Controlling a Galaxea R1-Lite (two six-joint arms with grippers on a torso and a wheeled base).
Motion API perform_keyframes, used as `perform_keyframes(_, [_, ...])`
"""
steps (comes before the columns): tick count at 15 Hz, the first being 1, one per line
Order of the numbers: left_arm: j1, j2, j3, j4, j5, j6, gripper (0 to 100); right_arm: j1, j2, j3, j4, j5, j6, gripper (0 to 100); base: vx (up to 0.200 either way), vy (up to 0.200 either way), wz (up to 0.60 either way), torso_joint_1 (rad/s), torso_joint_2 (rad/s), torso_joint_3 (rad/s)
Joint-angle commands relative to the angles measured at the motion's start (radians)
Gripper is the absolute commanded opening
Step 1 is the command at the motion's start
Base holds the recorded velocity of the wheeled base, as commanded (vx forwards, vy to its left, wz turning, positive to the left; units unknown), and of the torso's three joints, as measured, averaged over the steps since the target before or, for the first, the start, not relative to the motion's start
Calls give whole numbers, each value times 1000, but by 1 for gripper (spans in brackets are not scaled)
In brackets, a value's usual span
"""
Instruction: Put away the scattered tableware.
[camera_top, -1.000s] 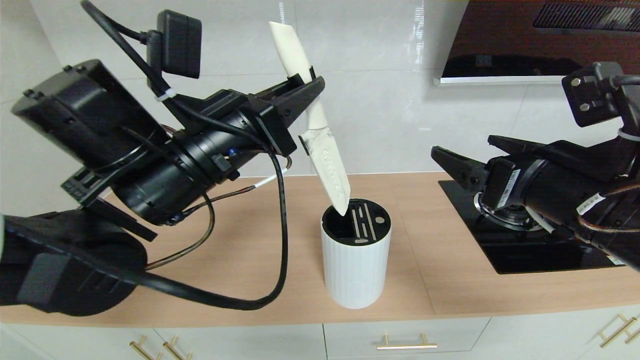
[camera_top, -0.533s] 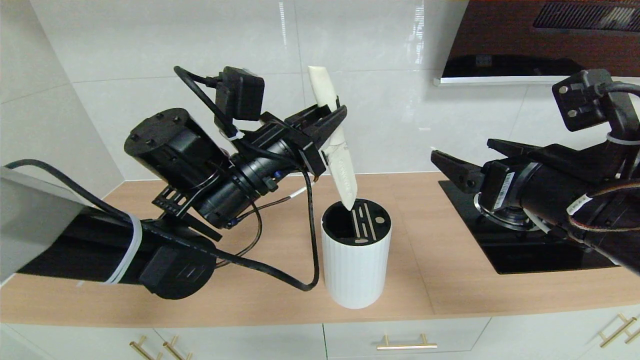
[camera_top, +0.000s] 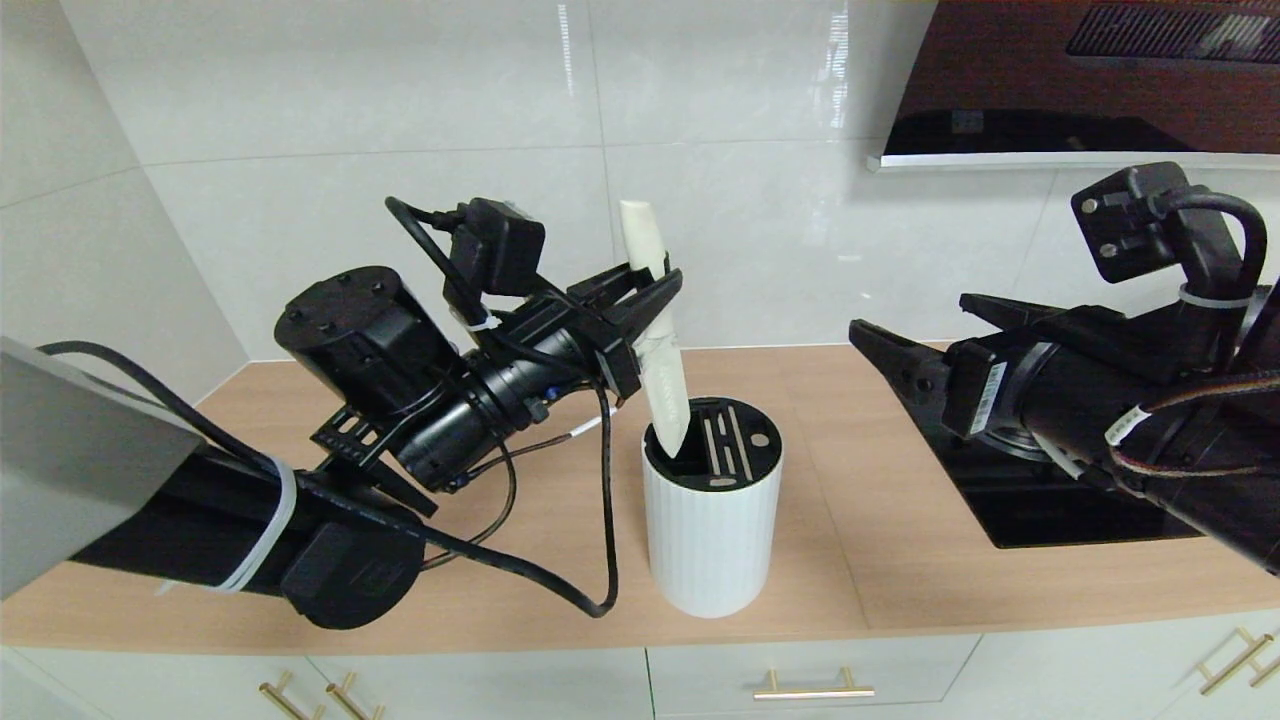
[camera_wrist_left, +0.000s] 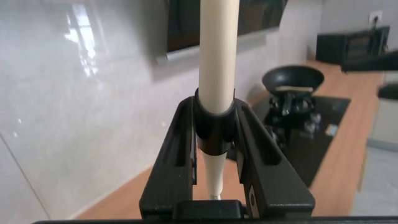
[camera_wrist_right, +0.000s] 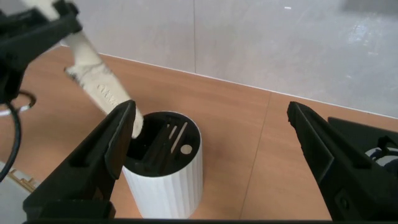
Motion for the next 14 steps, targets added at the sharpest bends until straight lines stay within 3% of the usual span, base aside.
perform_keyframes(1, [-1, -2, 13, -1, 0, 0, 0, 1, 12, 0, -2, 0, 0, 100, 0, 0, 0, 0, 0, 0])
perform_keyframes(9, [-58, 24, 42, -2, 0, -6, 0, 1, 14, 2, -2, 0, 0, 100, 0, 0, 0, 0, 0, 0])
perform_keyframes(14, [-59, 72, 47, -4, 2, -6, 0, 1, 14, 2, -2, 0, 0, 100, 0, 0, 0, 0, 0, 0])
